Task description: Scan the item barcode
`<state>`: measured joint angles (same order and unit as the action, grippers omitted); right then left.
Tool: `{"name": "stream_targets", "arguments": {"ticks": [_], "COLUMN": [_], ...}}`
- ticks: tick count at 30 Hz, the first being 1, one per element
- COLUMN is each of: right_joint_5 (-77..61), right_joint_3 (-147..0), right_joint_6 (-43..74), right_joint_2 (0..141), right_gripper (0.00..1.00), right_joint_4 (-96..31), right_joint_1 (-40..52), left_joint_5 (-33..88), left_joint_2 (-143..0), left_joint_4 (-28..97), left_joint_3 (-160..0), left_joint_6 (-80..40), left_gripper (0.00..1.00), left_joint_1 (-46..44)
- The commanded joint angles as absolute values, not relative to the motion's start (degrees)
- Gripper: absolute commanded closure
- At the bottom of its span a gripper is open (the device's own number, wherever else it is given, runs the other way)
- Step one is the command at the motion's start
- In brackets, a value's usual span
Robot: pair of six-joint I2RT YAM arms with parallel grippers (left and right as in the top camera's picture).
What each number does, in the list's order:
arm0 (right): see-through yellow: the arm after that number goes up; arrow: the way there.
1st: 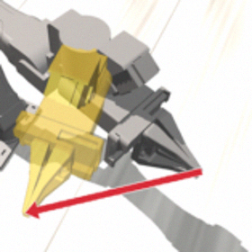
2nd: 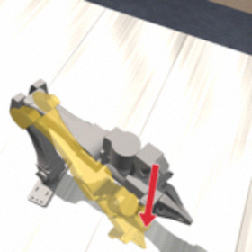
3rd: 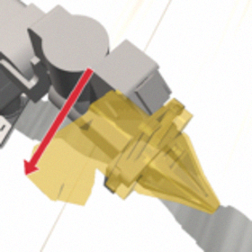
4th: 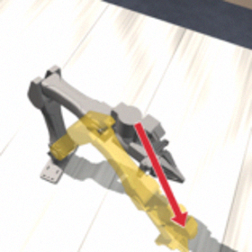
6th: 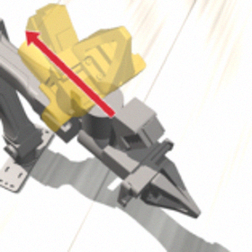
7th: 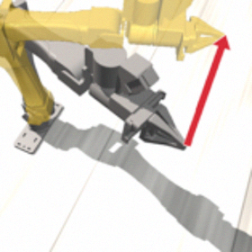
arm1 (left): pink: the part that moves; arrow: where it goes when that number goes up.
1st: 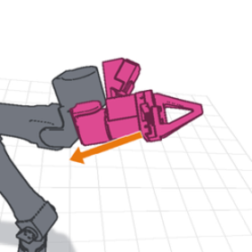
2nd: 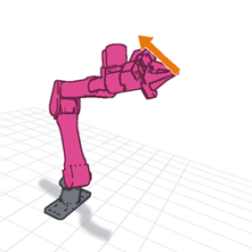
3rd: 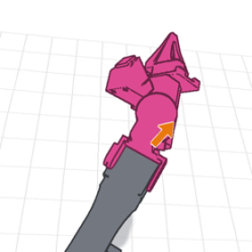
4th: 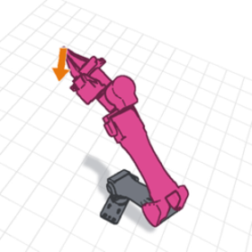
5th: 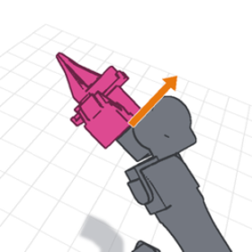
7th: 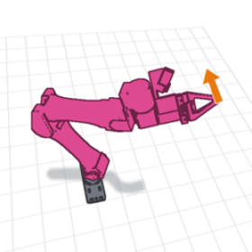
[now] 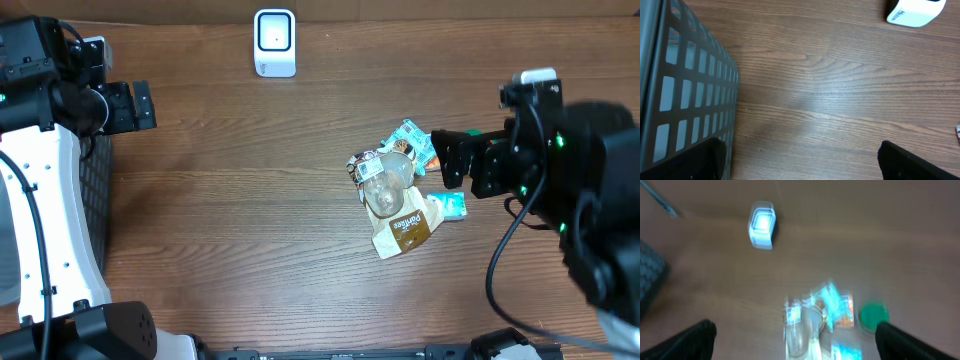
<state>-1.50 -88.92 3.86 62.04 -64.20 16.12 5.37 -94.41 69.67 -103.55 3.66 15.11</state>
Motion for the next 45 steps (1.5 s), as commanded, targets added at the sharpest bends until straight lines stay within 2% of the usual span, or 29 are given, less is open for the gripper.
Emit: {"name": "stream_targets", "arguments": {"ticks": [1, 6, 15, 21, 31, 45], "right_joint_5": [-2.1, -7.7, -7.6, -7.6, -7.6, -7.2], "right_joint_3": [-76.9, -50.7, -20.9, -9.6, -1.1, -0.5], "right_joint_6": [1.6, 1.6, 1.4, 1.4, 1.5, 1.4], "right_joint_2": [54.2, 37.8, 18.5, 10.2, 2.2, 0.2], "right_gripper": [0.00, 0.00, 0.00, 0.00, 0.00, 0.00], "right_joint_4": [-53.5, -28.7, -8.4, -4.1, -4.1, -4.1], "right_joint_1": [13.8, 8.1, 7.6, 7.6, 7.6, 7.7], "left_joint_5": [5.4, 5.4, 5.4, 5.4, 5.4, 5.4], "left_joint_2": [-94.5, -94.5, -94.5, -94.5, -94.5, -94.5], "left_joint_4": [69.6, 69.6, 69.6, 69.6, 69.6, 69.6], "left_joint_3": [-104.3, -104.3, -104.3, -104.3, -104.3, -104.3], "left_joint_6": [5.1, 5.1, 5.1, 5.1, 5.1, 5.1], "left_gripper": [0.00, 0.00, 0.00, 0.00, 0.00, 0.01], "left_joint_1": [15.4, 15.4, 15.4, 15.4, 15.4, 15.4]}}
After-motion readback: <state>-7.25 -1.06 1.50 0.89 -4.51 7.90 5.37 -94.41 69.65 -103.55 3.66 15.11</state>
